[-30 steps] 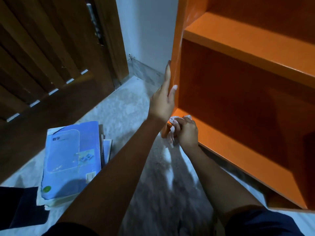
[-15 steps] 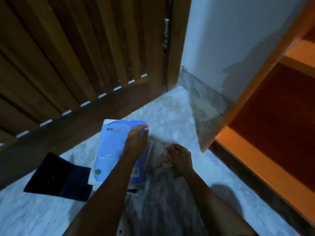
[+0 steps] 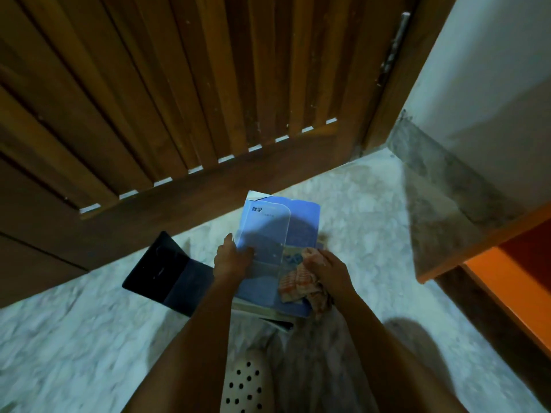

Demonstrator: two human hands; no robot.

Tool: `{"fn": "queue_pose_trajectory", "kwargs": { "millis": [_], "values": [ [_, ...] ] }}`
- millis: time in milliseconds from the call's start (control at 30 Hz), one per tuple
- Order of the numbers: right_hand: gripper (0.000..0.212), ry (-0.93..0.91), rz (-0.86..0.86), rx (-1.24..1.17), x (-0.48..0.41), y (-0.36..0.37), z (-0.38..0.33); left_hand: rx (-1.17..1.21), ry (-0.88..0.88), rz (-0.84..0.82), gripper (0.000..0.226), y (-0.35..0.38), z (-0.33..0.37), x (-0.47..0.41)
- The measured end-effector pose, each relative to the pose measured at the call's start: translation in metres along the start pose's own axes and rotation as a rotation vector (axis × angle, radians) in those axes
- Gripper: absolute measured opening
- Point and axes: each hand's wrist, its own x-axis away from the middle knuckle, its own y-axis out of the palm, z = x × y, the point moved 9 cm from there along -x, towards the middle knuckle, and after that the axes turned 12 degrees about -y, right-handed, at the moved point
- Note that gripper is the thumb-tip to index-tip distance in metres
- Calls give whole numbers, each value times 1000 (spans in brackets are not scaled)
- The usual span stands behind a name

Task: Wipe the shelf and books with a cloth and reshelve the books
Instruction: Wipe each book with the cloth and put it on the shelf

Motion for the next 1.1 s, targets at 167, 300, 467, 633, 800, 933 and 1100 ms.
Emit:
{"fn": "queue_pose_trajectory", "kwargs": {
  "millis": [167,300,467,633,800,933,1100],
  "values": [
    [24,-50,25,72,12,-1,-20,125,69,33,59,-17,10,10],
    [44,-54,17,140,26,1,-27,178,77,-4,59,-23,12,15],
    [26,-89,20,224,34,-2,-26,199,45,-91,60,-17,13,21],
    [33,-98,56,169,33,-12,-23,190,92,-182,78,-5,19,23],
    [49,-109,115,138,30,-20,-19,387,230,-206,82,-1,27,29],
    [44,-167,189,102,36,-43,-35,511,305,-331,79,11,47,41],
    [30,-316,295,-84,48,-107,-97,612,375,-417,57,-1,108,85]
  ]
}}
